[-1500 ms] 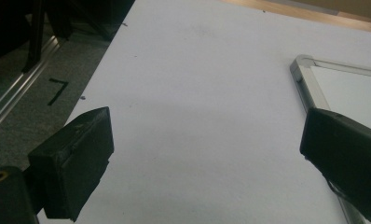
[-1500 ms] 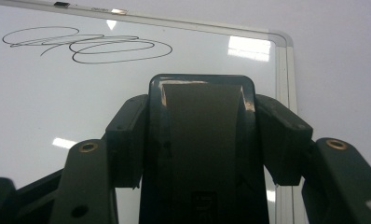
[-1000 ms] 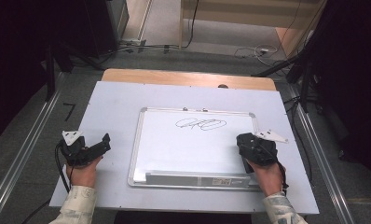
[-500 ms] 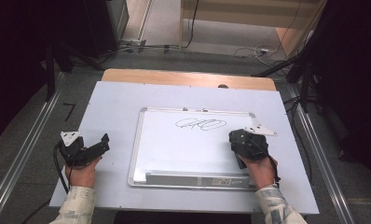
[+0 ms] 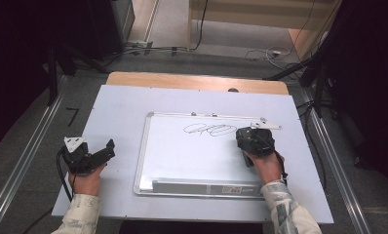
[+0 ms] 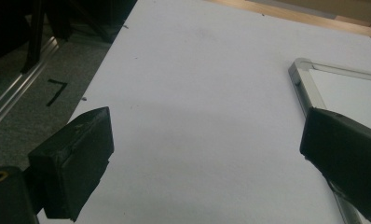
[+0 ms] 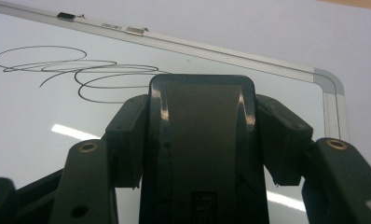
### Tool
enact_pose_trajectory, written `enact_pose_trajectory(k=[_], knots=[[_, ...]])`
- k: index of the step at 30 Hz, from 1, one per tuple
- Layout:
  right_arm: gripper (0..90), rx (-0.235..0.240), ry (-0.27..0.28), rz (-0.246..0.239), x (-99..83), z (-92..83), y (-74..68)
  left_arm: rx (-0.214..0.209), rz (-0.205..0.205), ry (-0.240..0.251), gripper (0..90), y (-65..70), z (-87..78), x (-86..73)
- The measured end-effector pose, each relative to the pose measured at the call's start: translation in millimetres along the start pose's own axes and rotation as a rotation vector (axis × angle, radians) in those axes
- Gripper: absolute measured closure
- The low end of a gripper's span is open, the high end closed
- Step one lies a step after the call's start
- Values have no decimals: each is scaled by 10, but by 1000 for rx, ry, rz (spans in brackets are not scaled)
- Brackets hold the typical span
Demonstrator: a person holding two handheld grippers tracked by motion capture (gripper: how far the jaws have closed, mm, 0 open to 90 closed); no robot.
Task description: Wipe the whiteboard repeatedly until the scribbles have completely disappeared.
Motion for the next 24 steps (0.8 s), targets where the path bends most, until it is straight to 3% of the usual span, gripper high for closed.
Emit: enact_pose_trajectory(k=[24], knots=[[387,-19,-3,3,255,316,39,-1,-5,3,28,-1,16,5]])
Point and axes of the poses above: each handheld gripper's, and its own axes: z roughly forward along the jaws, x roughly out of its top, y roughly to its right, the point moved 7 cm from there along z, roughly forward along the jaws, and after that the axes turned 3 degrees about z, right-handed, at the moved point
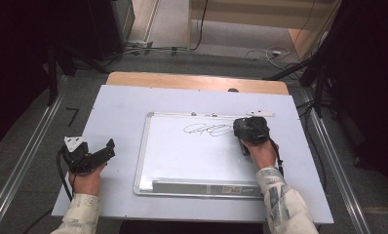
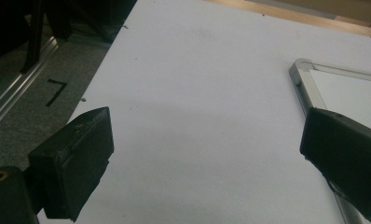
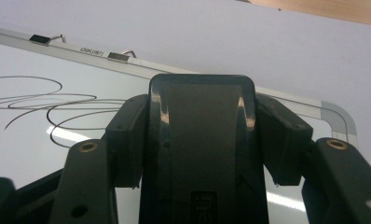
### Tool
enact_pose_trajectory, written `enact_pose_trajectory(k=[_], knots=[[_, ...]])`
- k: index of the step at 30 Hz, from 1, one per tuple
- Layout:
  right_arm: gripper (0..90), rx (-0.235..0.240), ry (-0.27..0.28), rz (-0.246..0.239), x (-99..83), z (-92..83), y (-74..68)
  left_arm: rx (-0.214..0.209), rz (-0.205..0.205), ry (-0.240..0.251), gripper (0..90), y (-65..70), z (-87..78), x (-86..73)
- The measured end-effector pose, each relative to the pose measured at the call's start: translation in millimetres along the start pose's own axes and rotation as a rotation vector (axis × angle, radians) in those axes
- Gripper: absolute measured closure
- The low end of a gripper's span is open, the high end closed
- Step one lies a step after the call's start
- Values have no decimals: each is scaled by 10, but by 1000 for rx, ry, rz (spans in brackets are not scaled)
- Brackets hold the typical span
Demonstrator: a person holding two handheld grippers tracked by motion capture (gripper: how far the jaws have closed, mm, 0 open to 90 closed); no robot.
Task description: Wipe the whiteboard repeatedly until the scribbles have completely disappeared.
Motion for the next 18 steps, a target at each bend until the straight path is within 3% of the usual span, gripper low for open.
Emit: enact_pose_trajectory(k=[18], knots=[[388,-11,-21,22,16,222,18,-1,3,-3,29,-5,6,-2]])
Point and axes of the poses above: each handheld gripper's, and its own axes: z roughly forward along the jaws, x roughly out of its top, y roughly to its right, the point moved 7 cm from there along z, roughly forward along the jaws, and after that the axes turned 3 degrees about z, right-handed, at the moved point
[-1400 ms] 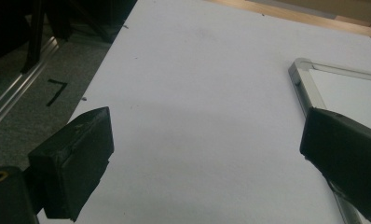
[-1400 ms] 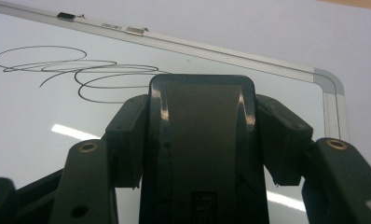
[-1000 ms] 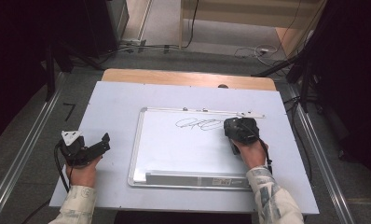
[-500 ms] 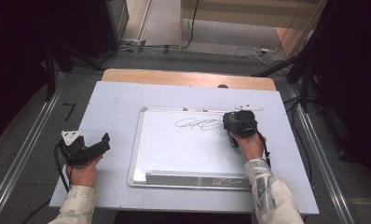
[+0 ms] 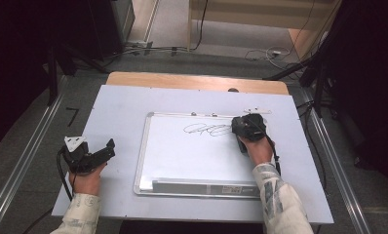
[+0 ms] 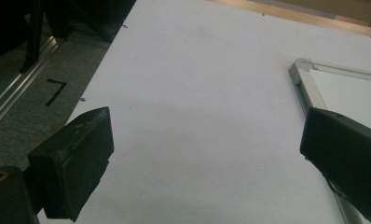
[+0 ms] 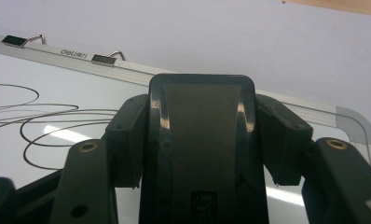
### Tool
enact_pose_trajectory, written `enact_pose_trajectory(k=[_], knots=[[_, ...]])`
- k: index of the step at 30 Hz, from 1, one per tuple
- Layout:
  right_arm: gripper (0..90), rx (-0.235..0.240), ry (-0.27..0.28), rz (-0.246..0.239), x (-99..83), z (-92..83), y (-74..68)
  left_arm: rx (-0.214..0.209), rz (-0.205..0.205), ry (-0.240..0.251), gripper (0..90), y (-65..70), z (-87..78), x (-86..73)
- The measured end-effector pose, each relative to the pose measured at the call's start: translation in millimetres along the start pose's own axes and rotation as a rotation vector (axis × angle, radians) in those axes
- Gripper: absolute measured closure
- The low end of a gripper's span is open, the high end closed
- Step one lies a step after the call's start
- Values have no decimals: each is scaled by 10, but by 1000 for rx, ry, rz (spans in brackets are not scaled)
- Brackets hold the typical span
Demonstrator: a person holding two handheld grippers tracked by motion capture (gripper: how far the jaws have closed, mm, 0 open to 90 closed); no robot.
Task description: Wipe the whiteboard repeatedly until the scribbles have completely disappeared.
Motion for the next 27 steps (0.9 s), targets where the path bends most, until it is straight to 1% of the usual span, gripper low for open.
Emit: enact_pose_trajectory(k=[6,11,16,20,27], knots=[[387,-4,-9,2,-20,51,21,-1,0,-2,29,1,0,-1],[385,4,-13,-4,-35,69,8,-2,-2,2,28,1,-1,2],[382,8,-15,-3,-37,70,15,-4,-3,2,28,-1,-5,3],[383,14,-29,4,-49,63,28,-4,-4,1,28,0,-4,2],[391,12,-23,2,-50,56,22,-4,-4,2,28,2,-6,4]])
Point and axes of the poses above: each handheld gripper's, and its own axes: z roughly forward along the jaws, x roughly out of its top, y roughly to its right, the point moved 7 cm from there along z, roughly forward along the jaws, and after that the axes turned 3 degrees about z, right-handed, at the moved point
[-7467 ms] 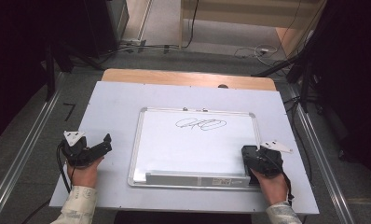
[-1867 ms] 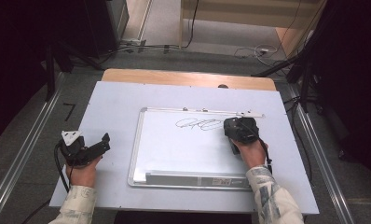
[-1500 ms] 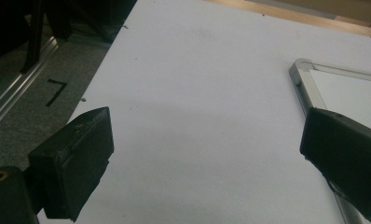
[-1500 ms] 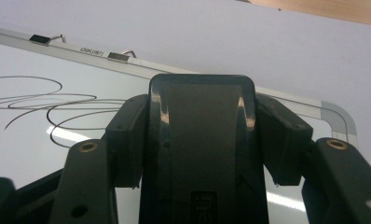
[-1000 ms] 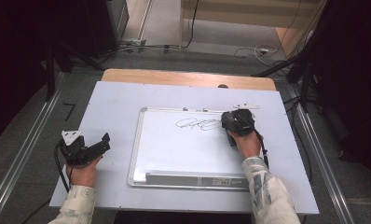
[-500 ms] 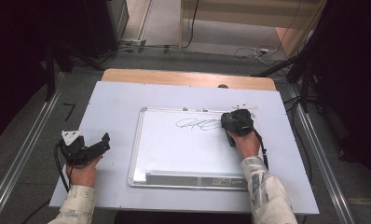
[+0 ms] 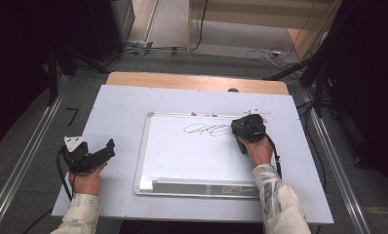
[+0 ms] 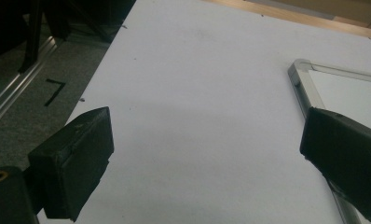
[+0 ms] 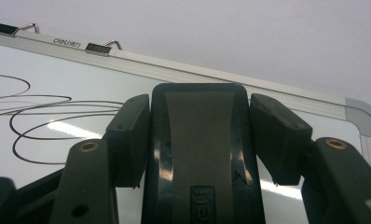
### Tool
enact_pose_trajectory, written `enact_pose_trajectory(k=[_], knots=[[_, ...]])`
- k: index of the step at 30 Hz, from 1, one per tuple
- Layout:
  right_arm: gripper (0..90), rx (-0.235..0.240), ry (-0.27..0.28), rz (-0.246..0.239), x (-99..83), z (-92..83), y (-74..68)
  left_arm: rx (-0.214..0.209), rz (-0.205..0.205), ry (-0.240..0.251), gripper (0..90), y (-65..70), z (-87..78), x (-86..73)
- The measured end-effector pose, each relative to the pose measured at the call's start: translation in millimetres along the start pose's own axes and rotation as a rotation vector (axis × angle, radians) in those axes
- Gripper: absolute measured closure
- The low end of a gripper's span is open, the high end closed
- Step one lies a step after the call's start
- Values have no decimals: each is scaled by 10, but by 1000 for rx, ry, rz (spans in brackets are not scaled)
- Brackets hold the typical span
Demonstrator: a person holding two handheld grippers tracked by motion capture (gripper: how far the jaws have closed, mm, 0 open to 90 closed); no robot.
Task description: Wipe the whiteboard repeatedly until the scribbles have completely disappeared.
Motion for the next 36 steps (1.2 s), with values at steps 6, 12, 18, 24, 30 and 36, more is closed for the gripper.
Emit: enact_pose_trajectory(k=[6,12,18,24,30,36], knots=[[395,-4,3,-8,1,3,-2,-1,-1,1,29,2,5,1],[396,-12,5,-7,2,7,-9,-2,2,1,28,14,10,4],[397,-25,10,-20,6,18,-43,-3,3,1,28,24,13,6],[397,-25,8,-32,7,29,-87,-7,5,1,29,40,21,10],[396,-19,0,-48,19,53,-177,-10,7,3,29,55,26,18],[396,-9,-6,-62,43,87,-298,-11,6,6,31,54,25,22]])
Point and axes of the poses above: each handheld gripper's, and its own axes: z roughly forward along the jaws, x roughly out of its top, y roughly to its right, the point moved 7 cm from there along z, roughly forward along the jaws, and after that the axes turned 3 degrees about z, right-handed, at the moved point
